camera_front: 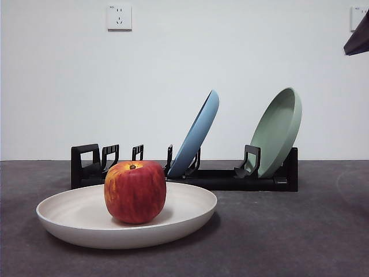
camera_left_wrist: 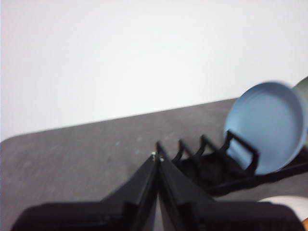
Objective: Take the yellow plate from the plate rack,put the plate on the table,take the apple from the table,put the apple in the plate
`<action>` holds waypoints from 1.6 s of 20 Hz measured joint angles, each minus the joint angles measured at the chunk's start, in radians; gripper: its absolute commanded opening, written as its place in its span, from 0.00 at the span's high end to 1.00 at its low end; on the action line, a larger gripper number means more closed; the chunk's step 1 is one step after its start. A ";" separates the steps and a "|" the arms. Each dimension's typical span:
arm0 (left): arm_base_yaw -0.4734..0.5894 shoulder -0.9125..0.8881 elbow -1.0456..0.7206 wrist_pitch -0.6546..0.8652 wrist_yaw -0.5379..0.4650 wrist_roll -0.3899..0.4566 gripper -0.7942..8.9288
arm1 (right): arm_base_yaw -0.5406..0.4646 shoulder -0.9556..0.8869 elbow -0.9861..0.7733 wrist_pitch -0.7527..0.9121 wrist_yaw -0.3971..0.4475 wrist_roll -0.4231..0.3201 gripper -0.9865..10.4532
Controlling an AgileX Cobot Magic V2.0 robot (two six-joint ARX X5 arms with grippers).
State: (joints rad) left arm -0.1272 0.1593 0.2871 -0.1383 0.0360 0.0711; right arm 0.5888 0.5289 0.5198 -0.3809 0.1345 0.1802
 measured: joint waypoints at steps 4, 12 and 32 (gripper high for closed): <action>0.109 -0.052 -0.147 0.006 0.012 0.000 0.92 | 0.000 0.000 0.000 0.000 0.000 0.000 0.91; 0.126 -0.154 -0.270 -0.043 0.013 0.007 0.92 | 0.000 0.000 0.000 0.000 0.000 0.000 0.91; 0.126 -0.155 -0.270 -0.043 0.013 0.007 0.92 | 0.000 0.000 0.000 0.000 0.000 0.000 0.91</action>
State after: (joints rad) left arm -0.0017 0.0044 0.0170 -0.1814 0.0490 0.0780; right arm 0.5888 0.5289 0.5198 -0.3809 0.1345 0.1802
